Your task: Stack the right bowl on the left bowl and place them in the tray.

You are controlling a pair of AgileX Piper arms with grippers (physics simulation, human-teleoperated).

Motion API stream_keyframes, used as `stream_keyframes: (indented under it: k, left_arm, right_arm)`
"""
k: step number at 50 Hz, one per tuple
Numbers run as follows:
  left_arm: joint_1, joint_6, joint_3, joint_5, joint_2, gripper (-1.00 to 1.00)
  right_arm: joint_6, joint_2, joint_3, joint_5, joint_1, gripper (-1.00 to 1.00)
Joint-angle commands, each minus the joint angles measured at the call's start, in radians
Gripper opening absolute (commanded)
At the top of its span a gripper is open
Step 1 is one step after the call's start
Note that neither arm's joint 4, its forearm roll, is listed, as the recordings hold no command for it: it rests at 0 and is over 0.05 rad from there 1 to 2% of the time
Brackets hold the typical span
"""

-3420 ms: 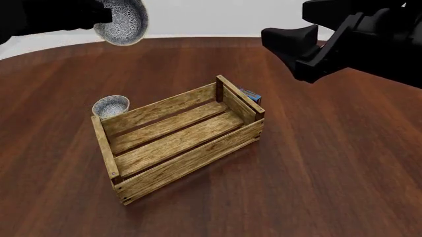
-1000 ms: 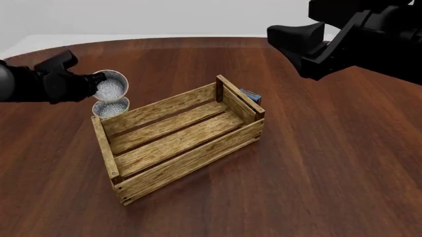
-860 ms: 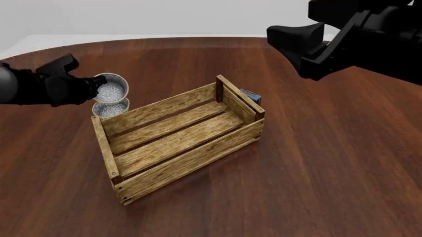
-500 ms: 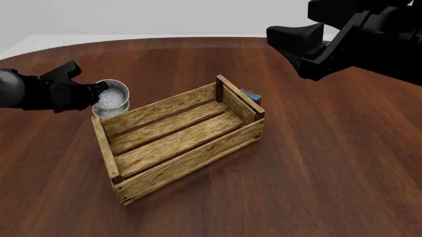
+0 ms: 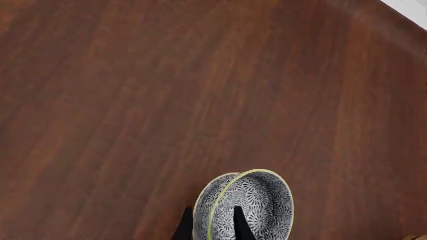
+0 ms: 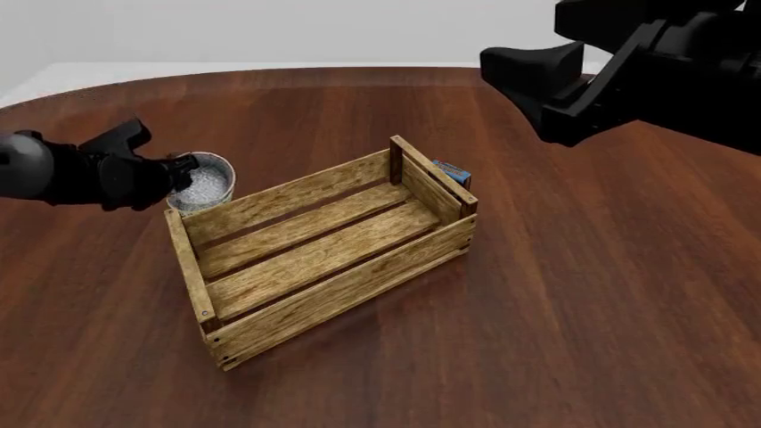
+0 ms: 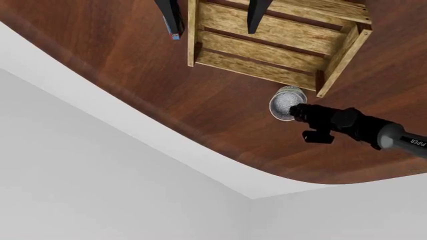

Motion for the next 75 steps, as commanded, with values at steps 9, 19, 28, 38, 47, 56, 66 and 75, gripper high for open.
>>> stream_keyframes:
  k: [9, 19, 28, 38, 47, 56, 66, 75]
  left_arm:
    - [-0.007, 0.001, 0.002, 0.005, -0.020, 1.00]
    - [-0.004, 0.012, 0.016, 0.012, -0.074, 1.00]
    - [0.026, 0.073, 0.024, 0.024, -0.152, 1.00]
    - [0.018, 0.147, 0.042, 0.041, -0.229, 1.00]
    - [0.007, 0.239, 0.044, 0.059, -0.283, 1.00]
    - [-0.016, 0.313, 0.034, 0.071, -0.288, 1.00]
    - [0.007, 0.400, -0.009, 0.113, -0.263, 1.00]
    - [0.026, 0.470, -0.077, 0.172, -0.230, 1.00]
  right_arm:
    - [-0.001, -0.002, -0.002, 0.002, 0.001, 1.00]
    - [-0.002, 0.000, 0.000, 0.001, 0.003, 1.00]
    - [-0.002, 0.002, 0.000, -0.001, 0.005, 1.00]
    - [-0.002, 0.008, 0.001, -0.004, 0.006, 1.00]
    - [-0.002, 0.017, 0.000, -0.007, 0.006, 1.00]
    - [-0.003, 0.019, 0.001, -0.009, 0.006, 1.00]
    - [-0.003, 0.024, 0.001, -0.011, 0.003, 1.00]
    - [-0.004, 0.016, 0.000, -0.007, 0.000, 1.00]
